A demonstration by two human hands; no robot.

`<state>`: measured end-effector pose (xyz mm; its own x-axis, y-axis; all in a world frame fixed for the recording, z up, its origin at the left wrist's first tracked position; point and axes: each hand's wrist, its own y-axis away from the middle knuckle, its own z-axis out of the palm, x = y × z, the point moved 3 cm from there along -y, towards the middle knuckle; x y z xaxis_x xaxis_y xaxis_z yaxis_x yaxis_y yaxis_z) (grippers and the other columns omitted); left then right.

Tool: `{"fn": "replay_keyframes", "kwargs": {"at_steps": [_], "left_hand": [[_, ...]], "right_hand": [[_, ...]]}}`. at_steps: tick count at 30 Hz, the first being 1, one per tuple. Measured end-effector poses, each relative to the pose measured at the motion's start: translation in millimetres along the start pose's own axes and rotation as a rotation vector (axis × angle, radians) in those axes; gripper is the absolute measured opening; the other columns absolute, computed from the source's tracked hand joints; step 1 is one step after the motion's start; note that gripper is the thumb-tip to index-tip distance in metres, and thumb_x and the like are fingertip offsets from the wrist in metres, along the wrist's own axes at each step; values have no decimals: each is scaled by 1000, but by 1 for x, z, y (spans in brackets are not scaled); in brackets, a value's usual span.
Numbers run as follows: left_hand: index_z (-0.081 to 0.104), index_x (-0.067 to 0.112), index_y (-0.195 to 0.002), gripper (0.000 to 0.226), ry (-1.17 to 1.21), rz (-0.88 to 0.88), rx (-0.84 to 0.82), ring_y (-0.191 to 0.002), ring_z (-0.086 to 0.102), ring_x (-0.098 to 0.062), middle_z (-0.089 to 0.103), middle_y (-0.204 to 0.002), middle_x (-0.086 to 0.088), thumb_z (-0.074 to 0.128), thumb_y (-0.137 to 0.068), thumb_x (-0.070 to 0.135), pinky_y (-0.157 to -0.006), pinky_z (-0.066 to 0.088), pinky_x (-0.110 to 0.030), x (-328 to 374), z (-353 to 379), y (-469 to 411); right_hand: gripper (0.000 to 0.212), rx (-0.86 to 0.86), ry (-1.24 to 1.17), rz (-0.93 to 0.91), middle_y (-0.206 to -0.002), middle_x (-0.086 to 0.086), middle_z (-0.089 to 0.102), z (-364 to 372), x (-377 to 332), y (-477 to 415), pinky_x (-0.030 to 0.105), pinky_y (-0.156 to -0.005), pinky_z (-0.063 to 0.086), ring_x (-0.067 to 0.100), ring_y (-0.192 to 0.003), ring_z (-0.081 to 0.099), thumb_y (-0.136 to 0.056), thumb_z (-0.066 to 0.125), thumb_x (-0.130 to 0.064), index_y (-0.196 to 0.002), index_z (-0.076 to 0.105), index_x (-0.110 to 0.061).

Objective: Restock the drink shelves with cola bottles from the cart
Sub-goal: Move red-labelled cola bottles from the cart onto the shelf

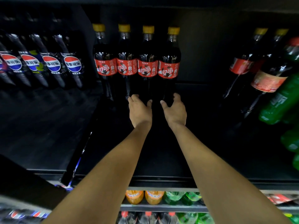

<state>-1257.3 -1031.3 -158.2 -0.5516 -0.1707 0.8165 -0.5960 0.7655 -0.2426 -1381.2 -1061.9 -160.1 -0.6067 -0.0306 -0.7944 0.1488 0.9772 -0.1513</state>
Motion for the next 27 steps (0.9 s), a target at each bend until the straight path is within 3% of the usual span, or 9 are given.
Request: {"fn": "replay_keyframes", "kwargs": {"at_steps": [6, 11, 15, 17, 23, 27], "left_hand": [[43, 5, -125, 50, 110, 3, 12, -114, 52, -23, 46, -127, -8, 60, -92, 38, -84, 51, -40, 6, -9, 8], [54, 10, -120, 32, -172, 199, -2, -111, 50, -23, 54, -119, -5, 50, -97, 33, -81, 46, -37, 18, -26, 55], [54, 11, -125, 37, -507, 489, -119, -111, 51, -27, 56, -121, -8, 41, -99, 33, -93, 40, -38, 19, -53, 105], [50, 12, -130, 39, -629, 552, -190, -116, 49, -28, 54, -127, -8, 39, -99, 33, -100, 36, -39, 15, -70, 128], [39, 13, -139, 46, -812, 546, -375, -125, 43, -28, 45, -138, -8, 34, -101, 38, -107, 28, -39, -5, -142, 204], [50, 9, -122, 38, -854, 479, -434, -113, 50, -30, 54, -120, -11, 44, -96, 36, -98, 35, -41, -11, -199, 243]], "right_hand": [[65, 70, 10, -90, -138, 8, 51, -9, -6, 13, 25, -82, 40, 23, -127, 48, -90, 63, -44, -140, 43, -7], [39, 48, 283, -263, -117, 9, 62, -34, -6, 47, 33, -76, 44, 27, -112, 55, -95, 54, -37, -120, 60, -8], [41, -98, 650, -456, -115, 12, 63, -62, -7, 88, 37, -84, 43, 29, -110, 53, -97, 45, -37, -122, 59, -8], [42, -144, 758, -524, -115, 13, 62, -79, -10, 114, 37, -89, 41, 30, -111, 52, -97, 43, -38, -122, 59, -8], [44, -280, 825, -582, -121, 13, 60, -115, -18, 210, 39, -100, 37, 31, -119, 50, -100, 37, -40, -126, 55, -9], [41, -367, 813, -569, -116, 10, 60, -127, -28, 272, 37, -95, 38, 29, -113, 50, -97, 39, -40, -120, 56, -10]]}}
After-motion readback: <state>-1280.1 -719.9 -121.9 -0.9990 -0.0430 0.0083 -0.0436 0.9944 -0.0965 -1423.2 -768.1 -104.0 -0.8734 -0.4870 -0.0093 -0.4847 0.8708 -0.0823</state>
